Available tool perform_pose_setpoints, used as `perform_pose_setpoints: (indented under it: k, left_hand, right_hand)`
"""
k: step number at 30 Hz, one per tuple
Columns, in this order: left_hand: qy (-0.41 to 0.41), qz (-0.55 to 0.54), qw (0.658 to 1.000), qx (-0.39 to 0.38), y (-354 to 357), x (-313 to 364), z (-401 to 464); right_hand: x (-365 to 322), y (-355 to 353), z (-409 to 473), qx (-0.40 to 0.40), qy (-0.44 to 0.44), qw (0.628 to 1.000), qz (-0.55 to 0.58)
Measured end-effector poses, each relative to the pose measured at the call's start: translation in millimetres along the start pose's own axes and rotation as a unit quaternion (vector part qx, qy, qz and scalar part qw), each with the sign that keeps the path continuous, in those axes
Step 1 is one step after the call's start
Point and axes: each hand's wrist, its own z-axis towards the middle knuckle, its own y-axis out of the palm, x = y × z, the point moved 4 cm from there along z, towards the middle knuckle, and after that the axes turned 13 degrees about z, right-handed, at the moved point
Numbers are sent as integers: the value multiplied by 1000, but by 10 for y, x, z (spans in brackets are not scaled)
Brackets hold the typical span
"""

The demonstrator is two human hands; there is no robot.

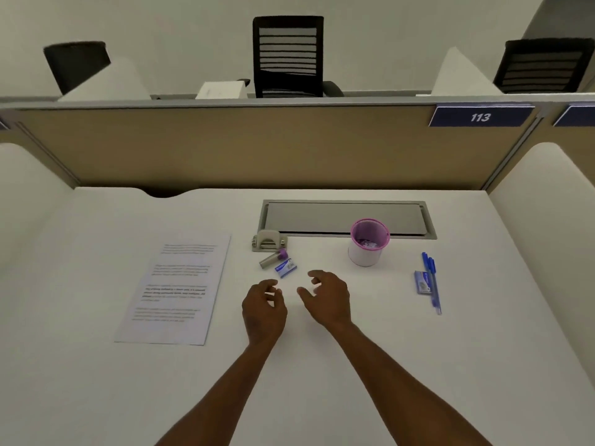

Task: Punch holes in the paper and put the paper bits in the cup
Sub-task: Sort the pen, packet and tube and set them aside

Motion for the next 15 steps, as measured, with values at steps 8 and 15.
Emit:
perform_pose_setpoints:
  k: [8,15]
  left_hand:
    - [119,161,976,-87,-149,-122,637]
    - [187,212,953,-107,59,13,891]
  right_hand:
    - [-285,600,450,-21,29,995,-98]
    - [-284,674,503,7,12,988,-156]
